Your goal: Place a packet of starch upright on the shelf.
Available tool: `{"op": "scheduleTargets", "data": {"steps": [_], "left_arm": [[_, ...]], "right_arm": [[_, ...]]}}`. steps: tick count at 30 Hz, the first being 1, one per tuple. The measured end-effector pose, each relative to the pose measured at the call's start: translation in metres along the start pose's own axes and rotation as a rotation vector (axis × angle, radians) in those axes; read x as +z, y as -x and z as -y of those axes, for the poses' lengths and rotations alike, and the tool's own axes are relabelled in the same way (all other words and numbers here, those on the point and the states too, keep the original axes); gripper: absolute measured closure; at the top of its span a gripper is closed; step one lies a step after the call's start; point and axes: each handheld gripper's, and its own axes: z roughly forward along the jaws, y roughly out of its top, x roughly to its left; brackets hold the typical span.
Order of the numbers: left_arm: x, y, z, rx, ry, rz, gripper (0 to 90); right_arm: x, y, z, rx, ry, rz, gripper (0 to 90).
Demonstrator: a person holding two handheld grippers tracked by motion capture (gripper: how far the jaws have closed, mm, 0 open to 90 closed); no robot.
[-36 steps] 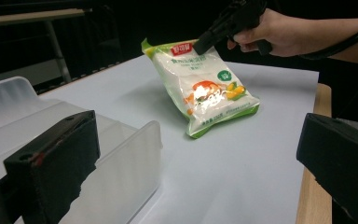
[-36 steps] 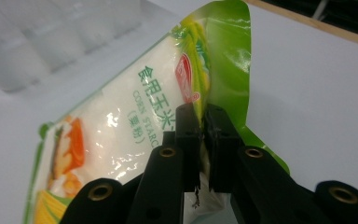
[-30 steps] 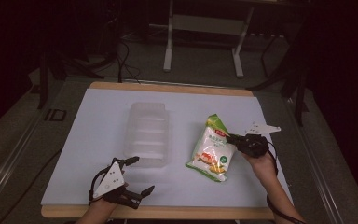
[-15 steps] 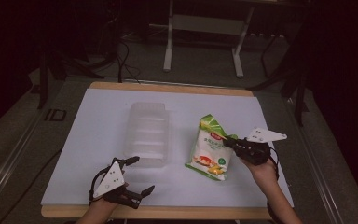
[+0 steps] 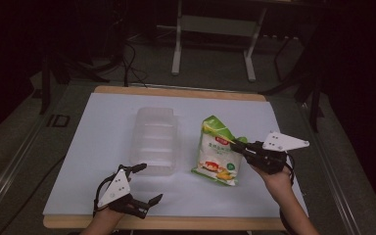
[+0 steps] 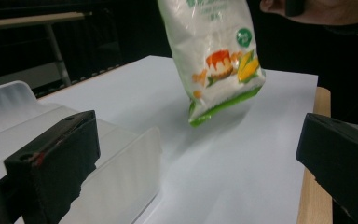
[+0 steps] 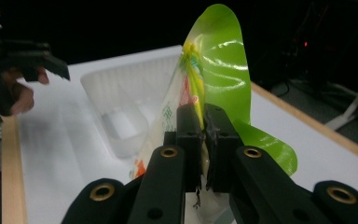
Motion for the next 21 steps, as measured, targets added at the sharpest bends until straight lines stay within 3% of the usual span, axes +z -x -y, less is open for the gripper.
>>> {"op": "scheduleTargets", "data": {"steps": [5, 8, 13, 16, 21], "left_arm": [[-0.001, -0.001, -0.016, -0.061, 0.019, 0.029, 0.0], [0.0, -0.004, -0.031, -0.133, 0.021, 0.096, 0.0], [0.01, -0.01, -0.052, -0.177, 0.031, 0.16, 0.0], [0.021, -0.015, -0.065, -0.194, 0.017, 0.177, 0.0], [0.045, -0.02, -0.088, -0.205, -0.039, 0.152, 0.0]], "right_arm": [[-0.008, -0.005, -0.014, -0.035, 0.03, -0.002, 86.3], [-0.01, -0.008, -0.018, -0.042, 0.036, -0.012, 86.3], [-0.015, -0.017, -0.031, -0.067, 0.062, -0.036, 86.4], [-0.017, -0.021, -0.037, -0.084, 0.072, -0.041, 86.4], [-0.018, -0.031, -0.05, -0.113, 0.089, -0.052, 86.4]]}}
